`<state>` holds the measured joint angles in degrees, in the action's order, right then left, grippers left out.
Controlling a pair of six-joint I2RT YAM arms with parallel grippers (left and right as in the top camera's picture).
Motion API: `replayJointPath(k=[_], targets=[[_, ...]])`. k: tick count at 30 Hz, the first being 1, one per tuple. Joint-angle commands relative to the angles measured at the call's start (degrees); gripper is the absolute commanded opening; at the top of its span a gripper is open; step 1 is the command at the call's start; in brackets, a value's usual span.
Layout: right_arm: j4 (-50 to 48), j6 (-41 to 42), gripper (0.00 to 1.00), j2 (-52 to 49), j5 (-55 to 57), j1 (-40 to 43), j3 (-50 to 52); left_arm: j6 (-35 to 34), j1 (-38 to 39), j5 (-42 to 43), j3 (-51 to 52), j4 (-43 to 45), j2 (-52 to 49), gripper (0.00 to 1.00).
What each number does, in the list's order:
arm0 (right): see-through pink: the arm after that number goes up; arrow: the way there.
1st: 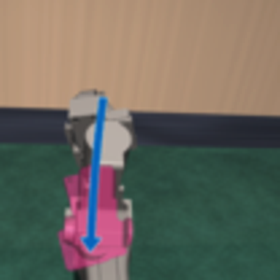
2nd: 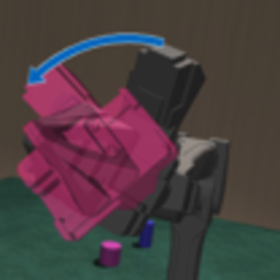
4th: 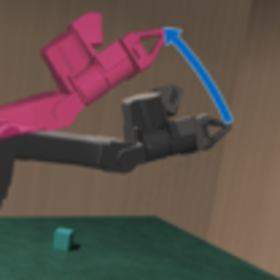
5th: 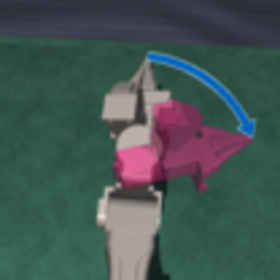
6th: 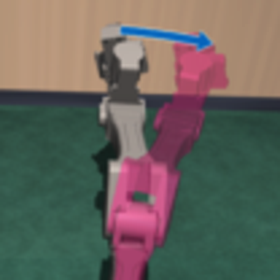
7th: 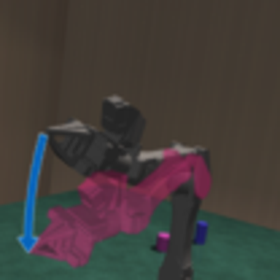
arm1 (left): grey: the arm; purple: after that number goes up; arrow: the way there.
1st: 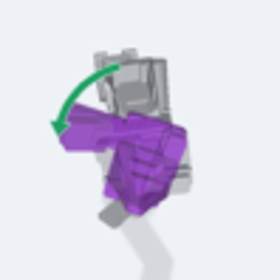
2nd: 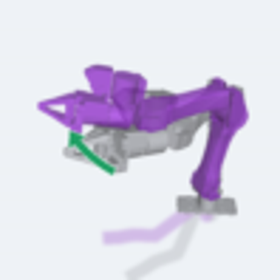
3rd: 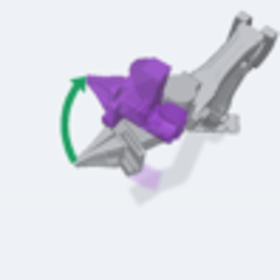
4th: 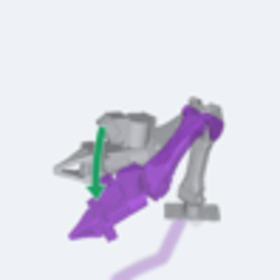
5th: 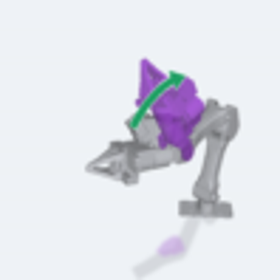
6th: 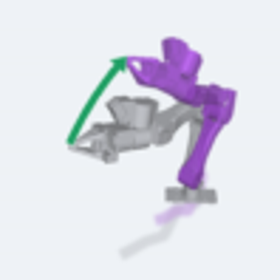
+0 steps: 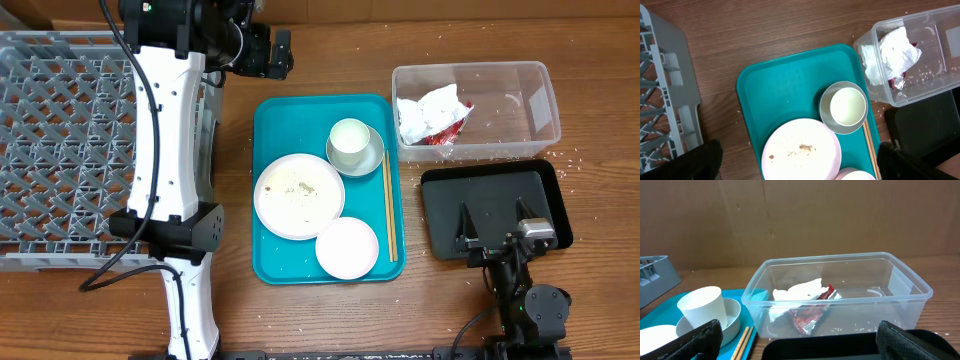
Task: Sort waste into correct bins and load items into the dishwasher
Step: 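Grasp the remaining tissue scrap and drop it into the clear bin, then reach the left gripper to the white paper cup and grasp its rim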
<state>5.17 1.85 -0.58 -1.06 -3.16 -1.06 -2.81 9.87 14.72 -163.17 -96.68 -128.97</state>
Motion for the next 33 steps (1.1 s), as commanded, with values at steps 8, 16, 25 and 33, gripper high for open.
replayJointPath(k=[8, 16, 25, 33], targets=[[-0.33, -0.17, 1.00, 0.42, 0.37, -0.42, 0.59, -0.20, 5.95, 1.60, 4.57, -0.13, -0.39, 1.00], [-0.33, -0.17, 1.00, 0.42, 0.37, -0.42, 0.59, -0.22, 16.02, -2.51, 16.31, 2.10, -0.55, 0.94], [-0.33, -0.17, 1.00, 0.42, 0.37, -0.42, 0.59, -8.11, 24.17, -16.72, 30.27, 14.56, -0.68, 0.75], [-0.33, -0.17, 1.00, 0.42, 0.37, -0.42, 0.59, -9.46, 26.21, -18.10, 39.60, 23.98, -0.70, 0.62]])
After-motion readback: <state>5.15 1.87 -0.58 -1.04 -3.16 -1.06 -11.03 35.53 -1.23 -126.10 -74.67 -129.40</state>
